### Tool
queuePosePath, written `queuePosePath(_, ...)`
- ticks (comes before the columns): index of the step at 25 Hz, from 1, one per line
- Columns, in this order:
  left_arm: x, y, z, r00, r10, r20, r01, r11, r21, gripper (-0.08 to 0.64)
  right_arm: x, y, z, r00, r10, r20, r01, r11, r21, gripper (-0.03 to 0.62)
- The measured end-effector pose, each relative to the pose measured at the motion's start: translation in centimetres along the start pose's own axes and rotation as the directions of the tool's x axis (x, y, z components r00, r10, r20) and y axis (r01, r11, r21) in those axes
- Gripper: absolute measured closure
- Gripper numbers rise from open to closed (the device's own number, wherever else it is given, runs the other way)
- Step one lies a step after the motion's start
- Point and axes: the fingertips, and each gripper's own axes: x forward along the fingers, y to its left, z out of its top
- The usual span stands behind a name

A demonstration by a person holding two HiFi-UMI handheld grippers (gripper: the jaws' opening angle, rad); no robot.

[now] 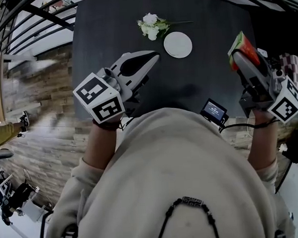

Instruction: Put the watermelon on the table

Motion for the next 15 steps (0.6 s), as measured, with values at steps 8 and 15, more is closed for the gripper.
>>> queuePosePath(8, 0.3, -0.2, -1.0, 0.996, 0.075, -0.040, -0.073, 0.996, 0.046, 0.563, -0.1, -1.4, -0.9, 0.999, 0.021, -0.036, -0.020, 0.999, 0.031, 0.394)
queuePosePath(15, 0.3, -0.1, -1.7, 0.991, 0.117, -0.068, -0.114, 0.992, 0.053, 0.564, 1.0, -2.9, -1.6, 0.997, 0.053, -0.063, -0.050, 0.997, 0.051, 0.396)
